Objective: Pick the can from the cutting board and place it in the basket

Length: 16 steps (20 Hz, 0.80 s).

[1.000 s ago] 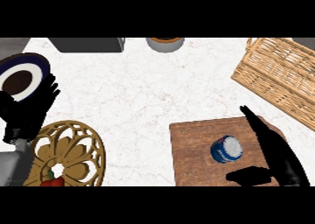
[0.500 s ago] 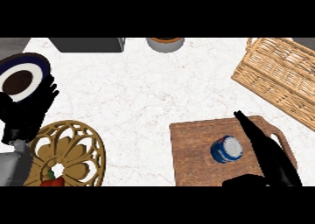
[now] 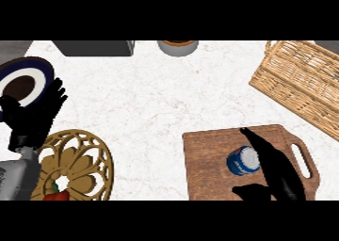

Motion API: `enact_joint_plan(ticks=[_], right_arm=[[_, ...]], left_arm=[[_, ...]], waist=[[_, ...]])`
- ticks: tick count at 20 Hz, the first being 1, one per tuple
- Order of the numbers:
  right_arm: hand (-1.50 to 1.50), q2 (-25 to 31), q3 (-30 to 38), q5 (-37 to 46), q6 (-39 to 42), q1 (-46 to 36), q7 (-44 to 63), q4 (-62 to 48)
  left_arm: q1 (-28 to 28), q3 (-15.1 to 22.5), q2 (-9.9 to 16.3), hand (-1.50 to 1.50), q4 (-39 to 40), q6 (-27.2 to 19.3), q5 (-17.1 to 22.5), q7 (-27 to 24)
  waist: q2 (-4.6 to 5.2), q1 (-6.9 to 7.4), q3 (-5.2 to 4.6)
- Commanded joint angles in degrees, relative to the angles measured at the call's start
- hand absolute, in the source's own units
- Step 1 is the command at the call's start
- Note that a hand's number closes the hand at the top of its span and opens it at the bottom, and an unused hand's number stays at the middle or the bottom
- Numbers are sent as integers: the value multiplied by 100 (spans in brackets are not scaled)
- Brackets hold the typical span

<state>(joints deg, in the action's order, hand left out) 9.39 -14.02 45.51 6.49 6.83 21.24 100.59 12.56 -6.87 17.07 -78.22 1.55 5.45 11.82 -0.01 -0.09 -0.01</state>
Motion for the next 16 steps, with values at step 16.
enact_joint_plan(ticks=[16], right_arm=[[150,-914,-1251,939,-841,-1799,1738,-1911]], left_arm=[[105,-74,-126,0,-133,134,-128,238]], waist=[[36,163,4]])
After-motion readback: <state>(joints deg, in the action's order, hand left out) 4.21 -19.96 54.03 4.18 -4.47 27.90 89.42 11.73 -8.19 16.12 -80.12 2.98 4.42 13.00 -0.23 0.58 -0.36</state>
